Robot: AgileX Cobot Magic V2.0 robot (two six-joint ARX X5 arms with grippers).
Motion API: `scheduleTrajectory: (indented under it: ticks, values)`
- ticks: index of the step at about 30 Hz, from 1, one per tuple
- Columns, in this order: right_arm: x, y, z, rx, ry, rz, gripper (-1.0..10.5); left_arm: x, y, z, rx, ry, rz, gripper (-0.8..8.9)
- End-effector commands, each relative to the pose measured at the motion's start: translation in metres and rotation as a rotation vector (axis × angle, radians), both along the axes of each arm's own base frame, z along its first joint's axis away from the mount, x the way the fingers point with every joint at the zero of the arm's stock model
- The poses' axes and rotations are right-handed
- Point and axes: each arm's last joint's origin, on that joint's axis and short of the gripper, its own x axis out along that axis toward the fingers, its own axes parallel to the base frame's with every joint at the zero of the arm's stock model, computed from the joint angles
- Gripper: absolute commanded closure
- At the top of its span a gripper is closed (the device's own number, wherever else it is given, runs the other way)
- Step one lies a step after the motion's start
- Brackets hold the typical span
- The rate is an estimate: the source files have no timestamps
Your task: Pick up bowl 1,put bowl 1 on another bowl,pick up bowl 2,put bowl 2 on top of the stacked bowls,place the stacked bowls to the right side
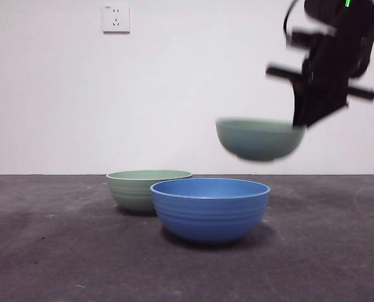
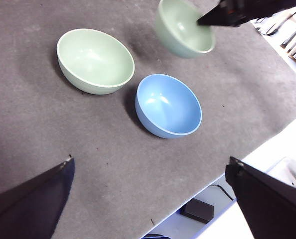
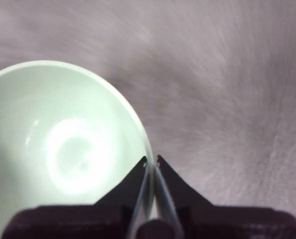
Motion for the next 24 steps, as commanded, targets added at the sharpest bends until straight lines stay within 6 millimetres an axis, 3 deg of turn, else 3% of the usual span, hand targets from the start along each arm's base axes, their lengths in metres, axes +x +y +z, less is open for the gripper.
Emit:
scheduleTrajectory:
  ticks: [1, 5, 11, 16, 24]
  values:
    - [-0.014, 0.005, 0.011, 0.003, 0.009, 0.074, 9.6, 0.000, 0.000, 0.001, 0.000, -0.005, 0.000, 1.81]
    - [-0.036, 0.018, 0.023, 0.009, 0.033, 0.148, 9.6, 0.000, 0.000, 0.001, 0.000, -0.005, 0.000, 1.81]
    - [-0.051, 0.044, 0.015, -0.022, 0.097, 0.246, 9.6, 0.000, 0.000, 0.001, 0.000, -0.005, 0.000, 1.81]
    - [-0.053, 0.065, 0.002, -0.053, 0.132, 0.300, 9.6, 0.000, 0.000, 0.000, 0.000, -0.004, 0.000, 1.81]
    - [-0.048, 0.081, -0.022, -0.120, 0.181, 0.311, 9.6, 0.000, 0.000, 0.001, -0.001, -0.004, 0.000, 1.81]
